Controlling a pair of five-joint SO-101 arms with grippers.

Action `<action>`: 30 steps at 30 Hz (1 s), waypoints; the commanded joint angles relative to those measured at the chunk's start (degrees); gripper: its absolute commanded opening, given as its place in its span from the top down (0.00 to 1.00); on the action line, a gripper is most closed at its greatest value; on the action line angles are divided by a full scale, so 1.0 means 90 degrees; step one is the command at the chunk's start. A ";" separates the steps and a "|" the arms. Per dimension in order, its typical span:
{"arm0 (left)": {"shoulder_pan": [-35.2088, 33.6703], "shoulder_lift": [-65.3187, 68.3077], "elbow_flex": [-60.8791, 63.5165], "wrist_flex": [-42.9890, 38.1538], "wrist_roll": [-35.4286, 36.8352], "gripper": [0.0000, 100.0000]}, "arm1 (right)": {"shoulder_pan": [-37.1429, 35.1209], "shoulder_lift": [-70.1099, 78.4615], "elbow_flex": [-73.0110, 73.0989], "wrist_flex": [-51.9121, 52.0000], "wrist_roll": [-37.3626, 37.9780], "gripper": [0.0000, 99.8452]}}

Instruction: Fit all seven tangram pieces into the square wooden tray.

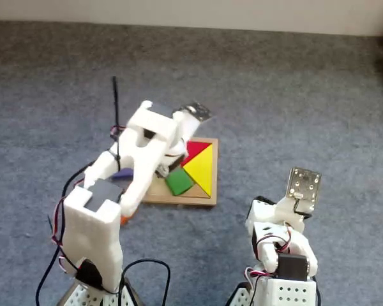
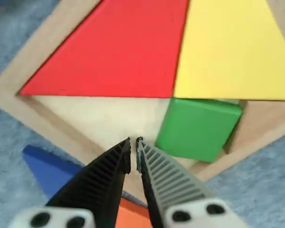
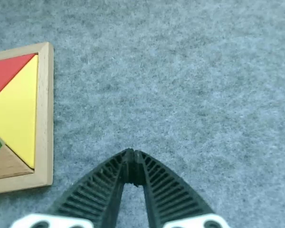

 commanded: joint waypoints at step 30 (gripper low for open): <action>-0.1363 -0.2105 0.0220 0.0889 -0.0479 0.95 | 0.0083 -0.0034 0.0913 -0.0161 0.0059 0.99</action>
